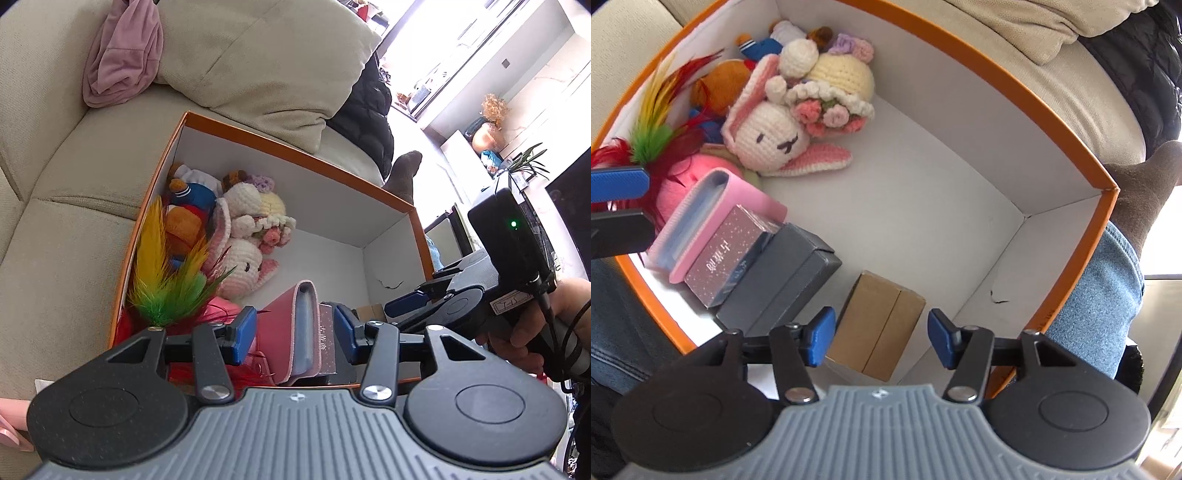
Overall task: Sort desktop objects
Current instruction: 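Push the pink card holder with the left tool while the right tool straightens the kraft box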
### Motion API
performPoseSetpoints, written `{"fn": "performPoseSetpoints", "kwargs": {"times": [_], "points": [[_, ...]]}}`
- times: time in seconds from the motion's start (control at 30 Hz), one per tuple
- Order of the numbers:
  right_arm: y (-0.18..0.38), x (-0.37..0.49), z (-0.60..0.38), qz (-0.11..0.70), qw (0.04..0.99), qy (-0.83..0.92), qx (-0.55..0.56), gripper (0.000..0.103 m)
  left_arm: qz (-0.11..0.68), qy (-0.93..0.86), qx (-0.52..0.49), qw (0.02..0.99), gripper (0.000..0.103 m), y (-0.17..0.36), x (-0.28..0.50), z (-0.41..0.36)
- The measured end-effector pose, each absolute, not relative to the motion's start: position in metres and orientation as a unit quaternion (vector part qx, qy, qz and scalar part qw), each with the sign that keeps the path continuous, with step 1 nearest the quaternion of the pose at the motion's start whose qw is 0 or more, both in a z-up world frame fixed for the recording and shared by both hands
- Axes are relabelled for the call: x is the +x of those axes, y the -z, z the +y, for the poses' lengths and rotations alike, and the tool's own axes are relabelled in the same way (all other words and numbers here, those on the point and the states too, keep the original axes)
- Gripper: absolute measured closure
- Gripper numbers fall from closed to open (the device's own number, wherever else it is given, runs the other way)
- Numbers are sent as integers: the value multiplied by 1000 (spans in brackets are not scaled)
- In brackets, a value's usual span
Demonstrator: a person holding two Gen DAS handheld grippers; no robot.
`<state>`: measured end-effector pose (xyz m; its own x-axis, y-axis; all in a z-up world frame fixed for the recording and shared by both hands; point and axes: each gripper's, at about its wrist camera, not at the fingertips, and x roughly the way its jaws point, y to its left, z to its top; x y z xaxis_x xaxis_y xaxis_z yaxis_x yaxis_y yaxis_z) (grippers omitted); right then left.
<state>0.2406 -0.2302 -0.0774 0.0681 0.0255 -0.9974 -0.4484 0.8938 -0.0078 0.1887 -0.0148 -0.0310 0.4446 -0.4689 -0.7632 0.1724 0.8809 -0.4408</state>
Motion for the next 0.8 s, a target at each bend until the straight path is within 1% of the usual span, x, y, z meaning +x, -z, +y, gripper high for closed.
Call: {"fn": "performPoseSetpoints", "kwargs": {"times": [0.03,0.13,0.27,0.5,0.8], "points": [[78,241,-231,667,711,-165,-153,51,490,193,-154,836,49,32,189,-13],[84,246,-236,699,689,-167,-90,55,488,195,-163,835,49,32,188,-7],[94,250,-246,722,674,-154,-19,55,484,196,-173,835,49,33,187,1],[99,245,-270,726,669,-125,100,54,480,201,-179,835,49,33,186,5],[83,239,-267,714,678,-141,104,55,478,194,-183,837,49,33,186,9]]}}
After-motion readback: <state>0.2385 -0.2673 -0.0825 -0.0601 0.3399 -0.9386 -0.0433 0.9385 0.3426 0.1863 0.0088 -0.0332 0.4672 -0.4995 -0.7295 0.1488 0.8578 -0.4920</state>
